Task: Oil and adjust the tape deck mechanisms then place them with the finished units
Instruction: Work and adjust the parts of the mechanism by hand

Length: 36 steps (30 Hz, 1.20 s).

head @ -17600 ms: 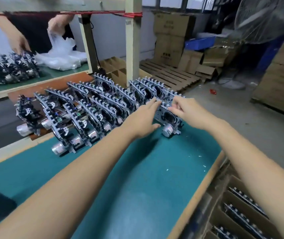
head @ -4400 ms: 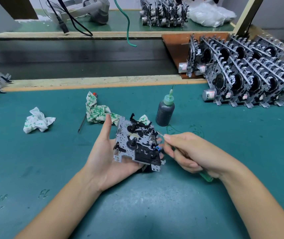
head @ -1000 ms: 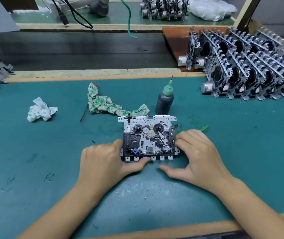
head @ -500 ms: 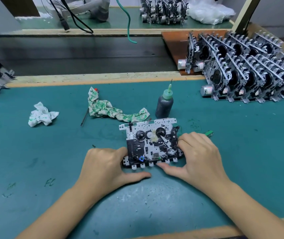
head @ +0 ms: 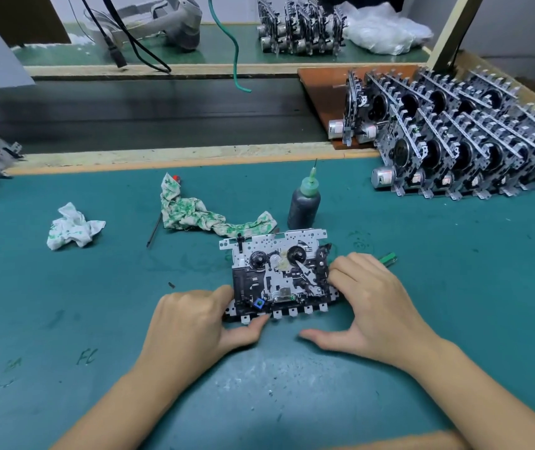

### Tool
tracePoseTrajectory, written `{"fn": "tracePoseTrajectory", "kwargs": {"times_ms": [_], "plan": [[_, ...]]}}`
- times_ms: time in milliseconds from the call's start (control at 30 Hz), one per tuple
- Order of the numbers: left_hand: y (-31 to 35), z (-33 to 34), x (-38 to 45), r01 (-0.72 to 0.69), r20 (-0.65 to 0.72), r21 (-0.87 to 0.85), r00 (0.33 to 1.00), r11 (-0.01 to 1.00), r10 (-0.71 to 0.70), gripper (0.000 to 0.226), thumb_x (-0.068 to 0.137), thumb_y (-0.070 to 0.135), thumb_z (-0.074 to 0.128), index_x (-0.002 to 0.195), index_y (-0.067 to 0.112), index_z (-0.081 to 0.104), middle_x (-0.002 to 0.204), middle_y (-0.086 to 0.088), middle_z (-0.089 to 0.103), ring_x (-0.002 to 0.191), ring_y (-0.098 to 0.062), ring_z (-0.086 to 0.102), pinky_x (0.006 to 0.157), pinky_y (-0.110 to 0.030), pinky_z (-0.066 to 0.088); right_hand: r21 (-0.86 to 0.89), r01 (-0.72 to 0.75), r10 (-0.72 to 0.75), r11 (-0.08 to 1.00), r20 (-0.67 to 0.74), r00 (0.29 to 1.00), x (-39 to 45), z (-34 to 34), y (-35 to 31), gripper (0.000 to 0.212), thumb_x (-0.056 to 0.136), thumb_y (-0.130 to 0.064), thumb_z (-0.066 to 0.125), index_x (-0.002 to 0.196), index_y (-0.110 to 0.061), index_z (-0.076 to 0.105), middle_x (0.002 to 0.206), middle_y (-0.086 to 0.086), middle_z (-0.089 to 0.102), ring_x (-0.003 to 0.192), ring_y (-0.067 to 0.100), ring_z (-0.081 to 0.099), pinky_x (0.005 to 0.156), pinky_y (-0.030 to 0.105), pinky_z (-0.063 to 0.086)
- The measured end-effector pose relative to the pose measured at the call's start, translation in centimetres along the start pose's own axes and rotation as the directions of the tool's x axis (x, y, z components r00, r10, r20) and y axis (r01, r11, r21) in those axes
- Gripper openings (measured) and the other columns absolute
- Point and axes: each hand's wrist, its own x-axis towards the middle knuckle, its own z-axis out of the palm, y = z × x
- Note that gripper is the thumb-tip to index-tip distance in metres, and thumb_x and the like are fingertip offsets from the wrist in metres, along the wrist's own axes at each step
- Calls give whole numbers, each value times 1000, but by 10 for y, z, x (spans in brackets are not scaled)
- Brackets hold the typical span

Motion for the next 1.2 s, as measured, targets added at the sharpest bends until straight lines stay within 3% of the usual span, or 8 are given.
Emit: {"fn": "tracePoseTrajectory", "kwargs": {"times_ms": [200,400,533,600,700,800,1067,1200], "plan": [[-6,-2,3,-32,83,-50,996,998,36,58,65,71,53,51,17,37,33,2,38,30,-21,42,32,-24,39,-106,-8,3,994,-51,999,-1,5,1,47,81,-51,56,65,-6,56,68,4,54,61,24,49,70,28,36],[5,5,5,168,24,69,985,983,-170,63,61,72,49,42,12,47,29,-2,36,27,-22,44,32,-26,35,22,-9,9,1000,-31,999,-1,4,0,55,75,-60,63,63,-8,51,67,1,47,63,18,40,70,23,30],[-2,3,7,101,65,4,993,995,-101,65,58,80,48,47,17,57,30,-3,39,29,-24,44,34,-25,35,-22,-38,36,999,-67,997,-1,7,-3,49,79,-54,59,62,-8,52,66,2,49,61,21,44,67,29,37],[-5,-1,9,64,98,-36,993,997,-60,62,55,84,47,48,22,49,31,-2,38,29,-22,43,35,-21,32,-57,-44,40,997,-73,997,0,6,-3,50,80,-55,55,63,-8,53,66,2,51,61,22,47,69,28,36],[-7,-3,7,-27,127,-76,991,997,36,59,58,81,50,49,23,44,32,2,38,28,-18,42,34,-19,33,-59,-59,54,997,-80,995,-2,5,-2,57,75,-65,56,62,-10,53,67,-1,52,63,20,48,76,27,36],[-12,-3,5,-146,120,-79,981,986,154,59,64,74,56,48,19,43,33,3,38,29,-17,41,31,-20,33,-65,-101,90,993,-147,985,-2,7,-5,59,72,-67,59,60,-10,57,64,-3,55,62,19,53,88,37,41],[-13,-6,5,-115,99,-31,988,993,118,49,66,69,56,55,22,48,35,3,40,30,-17,43,30,-24,37,-93,14,-23,996,-95,995,-2,4,3,50,82,-56,56,65,-9,59,66,-1,56,63,20,56,98,39,37],[-7,-3,5,-9,45,36,999,999,7,52,70,60,52,45,15,41,32,-1,36,27,-22,39,32,-23,31,-47,-2,-2,999,-87,996,-2,5,3,55,77,-62,59,67,-8,59,67,-1,55,63,20,54,100,38,35]]}}
